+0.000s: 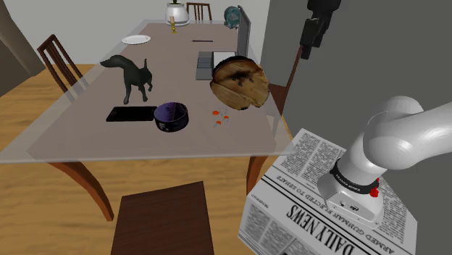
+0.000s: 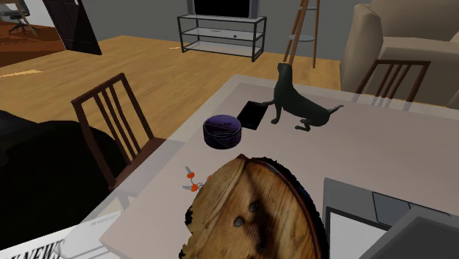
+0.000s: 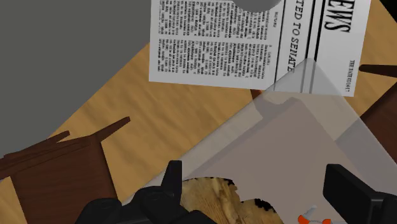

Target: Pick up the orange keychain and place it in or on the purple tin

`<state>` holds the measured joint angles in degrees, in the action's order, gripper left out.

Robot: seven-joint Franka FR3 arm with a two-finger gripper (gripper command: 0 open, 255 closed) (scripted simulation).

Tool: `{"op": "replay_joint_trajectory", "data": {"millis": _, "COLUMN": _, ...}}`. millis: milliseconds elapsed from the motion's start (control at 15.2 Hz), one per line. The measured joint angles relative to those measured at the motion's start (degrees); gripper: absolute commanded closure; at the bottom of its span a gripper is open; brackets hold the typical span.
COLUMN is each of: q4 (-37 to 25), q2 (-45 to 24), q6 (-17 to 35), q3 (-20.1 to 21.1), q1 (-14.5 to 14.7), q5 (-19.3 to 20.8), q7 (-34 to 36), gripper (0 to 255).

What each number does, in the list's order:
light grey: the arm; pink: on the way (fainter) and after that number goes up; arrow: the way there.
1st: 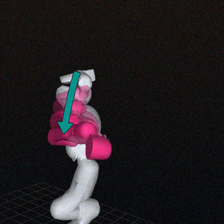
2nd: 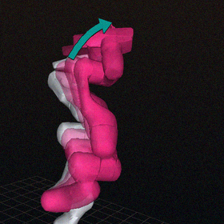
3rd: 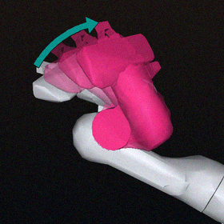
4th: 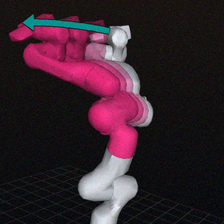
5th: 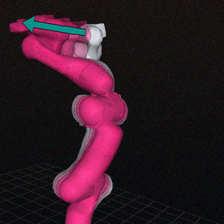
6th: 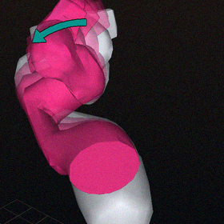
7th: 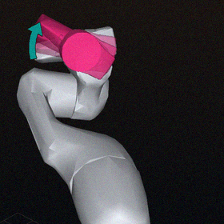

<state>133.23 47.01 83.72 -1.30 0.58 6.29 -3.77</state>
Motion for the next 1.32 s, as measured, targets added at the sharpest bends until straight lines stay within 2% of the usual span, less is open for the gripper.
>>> {"op": "replay_joint_trajectory", "data": {"millis": 198, "q4": 1.59, "q2": -0.21, "q6": 2.05, "q3": 0.90, "q1": -0.03, "q5": -0.98, "q7": 2.02, "gripper": 0}}
{"op": "replay_joint_trajectory", "data": {"millis": 726, "q4": 10.46, "q2": -4.36, "q6": 17.30, "q3": 6.77, "q1": 0.01, "q5": -6.59, "q7": 14.61, "gripper": 0}}
{"op": "replay_joint_trajectory", "data": {"millis": 1320, "q4": 13.19, "q2": -18.73, "q6": 37.67, "q3": 13.90, "q1": -0.83, "q5": -10.28, "q7": 28.49, "gripper": 0}}
